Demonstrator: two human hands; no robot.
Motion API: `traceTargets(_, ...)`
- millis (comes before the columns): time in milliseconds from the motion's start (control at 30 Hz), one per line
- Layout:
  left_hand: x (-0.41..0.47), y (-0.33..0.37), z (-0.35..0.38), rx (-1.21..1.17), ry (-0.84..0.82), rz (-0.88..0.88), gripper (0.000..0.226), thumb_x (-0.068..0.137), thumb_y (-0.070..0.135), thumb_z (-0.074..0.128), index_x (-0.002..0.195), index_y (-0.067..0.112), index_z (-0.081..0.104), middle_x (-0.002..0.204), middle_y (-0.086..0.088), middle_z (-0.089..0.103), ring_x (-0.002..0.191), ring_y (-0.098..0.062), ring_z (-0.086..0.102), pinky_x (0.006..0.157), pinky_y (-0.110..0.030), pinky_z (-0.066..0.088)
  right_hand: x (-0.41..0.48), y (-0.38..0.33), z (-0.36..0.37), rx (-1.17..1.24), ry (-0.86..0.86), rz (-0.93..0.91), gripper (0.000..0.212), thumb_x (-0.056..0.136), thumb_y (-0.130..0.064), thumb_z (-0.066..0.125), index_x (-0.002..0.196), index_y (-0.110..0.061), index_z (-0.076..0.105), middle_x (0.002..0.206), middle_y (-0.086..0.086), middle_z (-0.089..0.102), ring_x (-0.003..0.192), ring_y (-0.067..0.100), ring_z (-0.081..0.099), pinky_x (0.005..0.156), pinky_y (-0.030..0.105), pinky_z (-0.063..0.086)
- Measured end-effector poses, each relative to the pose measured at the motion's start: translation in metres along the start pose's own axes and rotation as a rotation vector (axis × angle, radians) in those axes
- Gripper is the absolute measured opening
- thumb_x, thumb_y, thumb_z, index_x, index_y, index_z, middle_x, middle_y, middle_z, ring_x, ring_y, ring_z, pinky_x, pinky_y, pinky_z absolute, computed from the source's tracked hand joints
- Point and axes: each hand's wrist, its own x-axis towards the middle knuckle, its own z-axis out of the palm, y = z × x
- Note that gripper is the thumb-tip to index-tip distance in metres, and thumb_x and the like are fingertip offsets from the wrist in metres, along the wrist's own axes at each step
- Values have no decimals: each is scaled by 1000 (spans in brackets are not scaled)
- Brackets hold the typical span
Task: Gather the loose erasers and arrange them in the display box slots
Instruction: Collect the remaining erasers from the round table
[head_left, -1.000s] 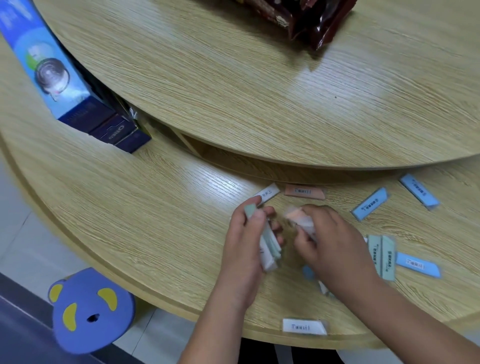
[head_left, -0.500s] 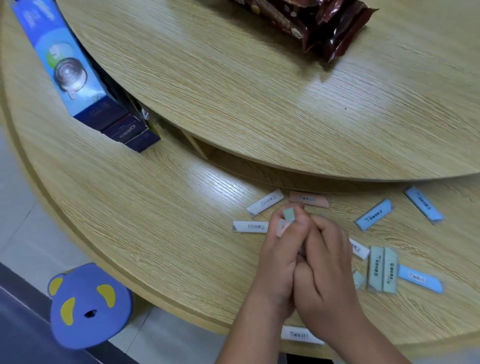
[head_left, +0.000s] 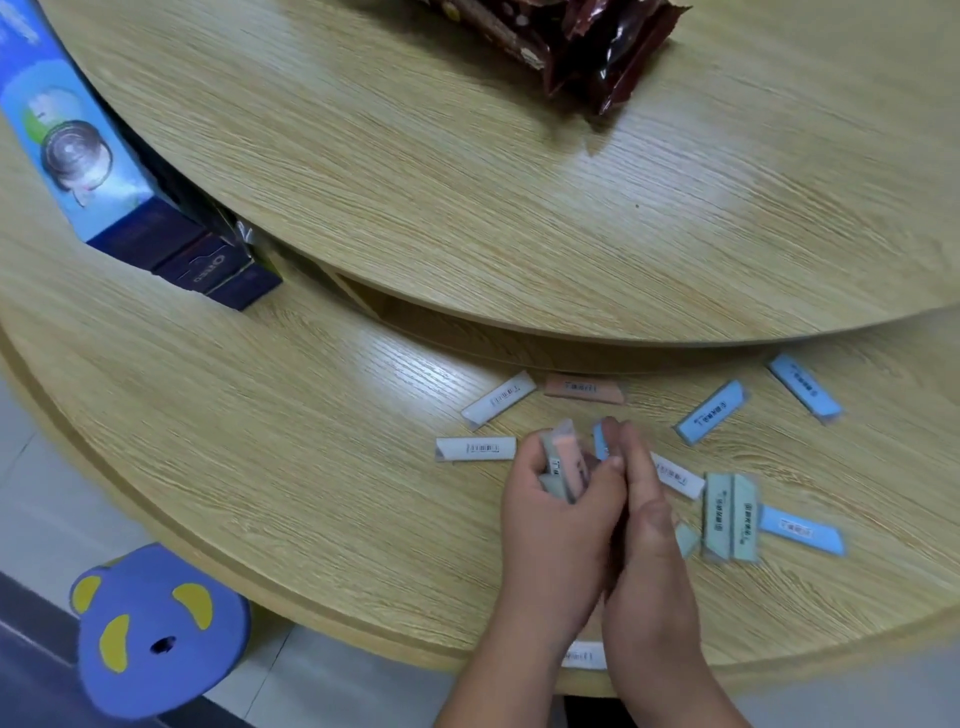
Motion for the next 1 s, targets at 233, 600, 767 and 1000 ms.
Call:
traceTargets(233, 13, 9, -53, -214, 93, -24, 20, 82, 11, 70, 88, 15, 51, 69, -9, 57, 48, -18, 52, 45, -29, 47, 18, 10, -73, -1009, -57, -548, 47, 93, -36, 47, 138, -21, 50, 153, -8, 33, 145, 13, 27, 115, 34, 28)
traceTargets(600, 2, -3, -78, 299, -124, -41, 43, 83, -3, 74, 110, 29, 65, 76, 10, 67, 68, -11, 62, 69, -38, 53, 49, 20, -123, -1744, -685, -934, 102, 74, -79, 56, 153, -22, 28, 163, 13, 15, 149, 38, 10, 117, 56, 15)
traceTargets(767, 1, -5, -67, 437, -201, -32, 39, 82, 5, 70, 107, 34, 62, 71, 12, 63, 63, -5, 57, 62, -19, 50, 84, 19, -116, -1730, -893, -1086, 86, 80, -82, 45, 139, -19, 48, 150, 11, 41, 143, 33, 30, 116, 53, 23)
traceTargets(1000, 3, -9, -63, 400, -217, -25, 40, 84, 3, 70, 112, 30, 61, 66, 19, 62, 62, 2, 57, 61, -12, 48, 92, 33, -118, -1553, -821, -1326, 53, 94, -64, 46, 114, -17, 61, 110, 1, 63, 103, 24, 58, 92, 38, 44)
